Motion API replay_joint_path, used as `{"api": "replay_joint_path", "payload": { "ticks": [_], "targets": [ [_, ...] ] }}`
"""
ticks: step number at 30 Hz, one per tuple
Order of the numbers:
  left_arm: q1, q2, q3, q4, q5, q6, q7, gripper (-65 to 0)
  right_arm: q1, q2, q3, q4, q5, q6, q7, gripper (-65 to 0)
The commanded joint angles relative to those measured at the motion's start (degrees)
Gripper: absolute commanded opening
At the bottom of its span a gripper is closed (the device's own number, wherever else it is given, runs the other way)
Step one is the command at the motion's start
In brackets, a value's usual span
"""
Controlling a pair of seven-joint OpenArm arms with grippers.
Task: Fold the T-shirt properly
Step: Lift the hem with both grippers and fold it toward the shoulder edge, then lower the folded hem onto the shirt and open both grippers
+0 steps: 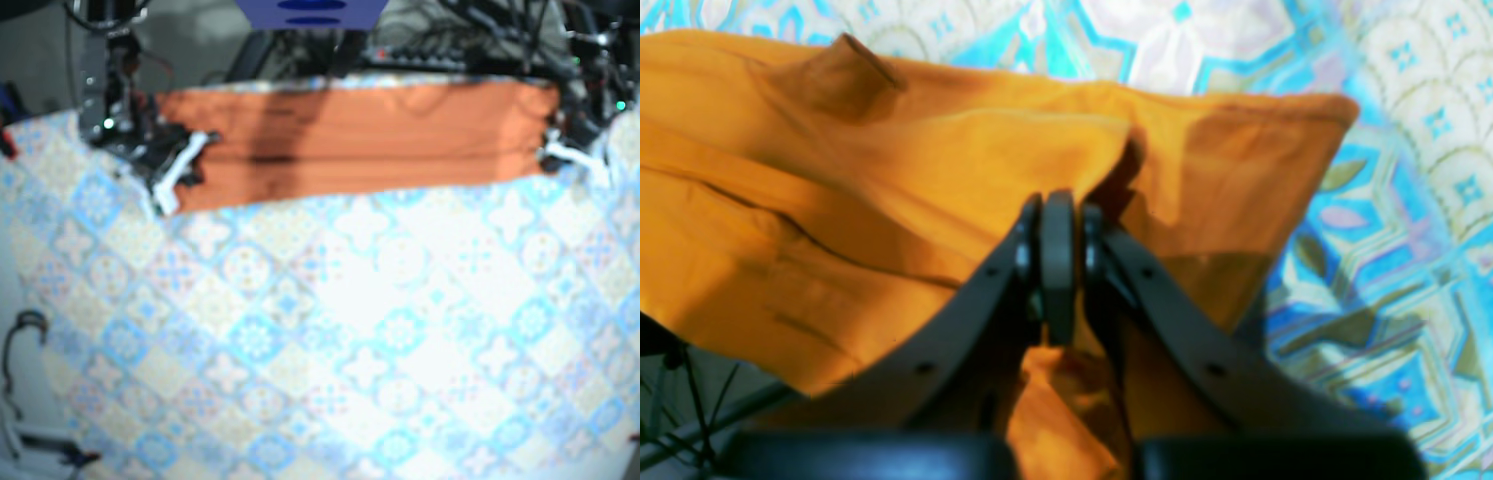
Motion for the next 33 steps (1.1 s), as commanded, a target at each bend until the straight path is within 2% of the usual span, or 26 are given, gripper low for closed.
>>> {"api": "replay_joint_path", "payload": {
  "ticks": [1,7,20,26,33],
  "targets": [
    [0.5,-0.9,-0.4,0.6,0.5,0.1,0.6,-65.0,0.3,0.5,0.3,0.1,0.3,0.2,1.1,-64.4],
    [0.7,0.2,-0.4,0.6,0.6,0.1,0.5,-65.0,0.8,0.4,0.2,-4.8,0.1,0.2,1.4,-60.6],
    [0.7,0.2,-0.4,0.5,0.6,0.1,0.5,-65.0,0.9,0.4,0.0,-7.4,0.0,0.2,1.4,-42.1],
    [1.9,0.1,-0.4,0.5,0.6,0.2,0.5,-50.3,0.8,0.4,0.3,-6.9,-0.1,0.1,1.4,-33.4],
    [2.0,-0.2,-1.6,0.5,0.6,0.2,0.6,-48.6,0.4,0.4,1.1,-4.3,-0.2,-0.1,1.4,-29.8]
  ]
}}
